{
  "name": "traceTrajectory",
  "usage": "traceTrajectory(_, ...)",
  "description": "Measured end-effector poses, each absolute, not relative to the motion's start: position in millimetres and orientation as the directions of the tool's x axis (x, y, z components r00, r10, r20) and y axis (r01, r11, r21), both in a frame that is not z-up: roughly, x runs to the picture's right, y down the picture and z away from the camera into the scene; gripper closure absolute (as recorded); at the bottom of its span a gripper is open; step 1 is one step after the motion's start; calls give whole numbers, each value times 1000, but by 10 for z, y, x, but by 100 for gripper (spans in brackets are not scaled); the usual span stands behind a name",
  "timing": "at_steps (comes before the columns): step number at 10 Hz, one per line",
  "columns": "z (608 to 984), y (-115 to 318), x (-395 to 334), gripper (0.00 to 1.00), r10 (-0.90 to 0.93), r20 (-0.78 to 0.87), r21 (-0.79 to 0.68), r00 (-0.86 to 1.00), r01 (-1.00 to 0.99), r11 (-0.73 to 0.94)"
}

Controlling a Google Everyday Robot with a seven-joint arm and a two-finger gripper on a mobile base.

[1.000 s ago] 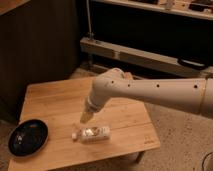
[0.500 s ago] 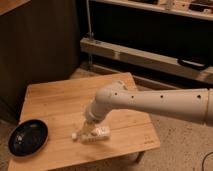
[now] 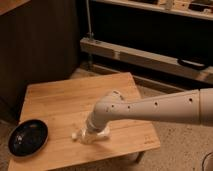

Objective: Place the bottle in the ceramic bowl

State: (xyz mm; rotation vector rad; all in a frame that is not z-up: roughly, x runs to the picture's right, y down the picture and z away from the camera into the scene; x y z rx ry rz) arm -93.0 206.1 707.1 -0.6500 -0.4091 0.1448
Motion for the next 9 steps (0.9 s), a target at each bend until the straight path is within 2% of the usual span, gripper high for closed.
traceTrajectory(9,7519,2110,-941,35,207,318,-588,925,21,809)
